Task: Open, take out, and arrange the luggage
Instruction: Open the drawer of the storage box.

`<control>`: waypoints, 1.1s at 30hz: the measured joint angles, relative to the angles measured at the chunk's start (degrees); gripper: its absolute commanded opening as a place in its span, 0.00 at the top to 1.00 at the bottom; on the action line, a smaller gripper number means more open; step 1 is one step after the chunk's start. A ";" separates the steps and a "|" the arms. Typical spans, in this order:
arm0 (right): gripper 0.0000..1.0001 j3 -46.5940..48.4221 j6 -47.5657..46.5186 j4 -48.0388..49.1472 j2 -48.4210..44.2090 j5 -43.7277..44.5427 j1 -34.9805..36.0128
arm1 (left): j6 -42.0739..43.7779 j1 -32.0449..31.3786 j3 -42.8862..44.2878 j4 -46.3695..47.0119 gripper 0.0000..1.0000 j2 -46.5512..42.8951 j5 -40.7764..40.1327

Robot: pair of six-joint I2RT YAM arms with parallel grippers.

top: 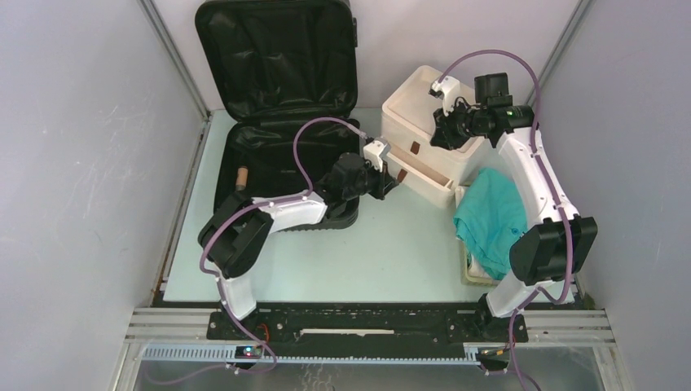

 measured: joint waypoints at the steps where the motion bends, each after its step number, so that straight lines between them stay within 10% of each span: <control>1: 1.00 -0.04 0.07 0.04 -0.02 -0.04 -0.04 | 0.48 -0.26 -0.09 -0.87 1.00 -0.59 -0.35; 9: 0.98 -0.57 0.46 0.55 -0.33 -0.13 -0.20 | 3.32 -1.05 -1.97 -7.41 0.96 -4.48 -2.97; 15: 0.48 -1.60 0.70 1.46 -0.98 -0.79 -0.55 | 4.11 -1.16 -1.95 -13.49 0.48 -7.39 -3.48; 20: 0.30 -3.37 1.40 -0.85 -4.15 -1.86 -2.64 | 4.46 -1.38 -1.95 -20.65 0.31 -12.92 -3.76; 33: 0.24 -19.17 -3.08 -0.52 -28.59 -18.60 -11.93 | 14.10 0.55 -2.08 -36.22 0.06 -36.72 -6.27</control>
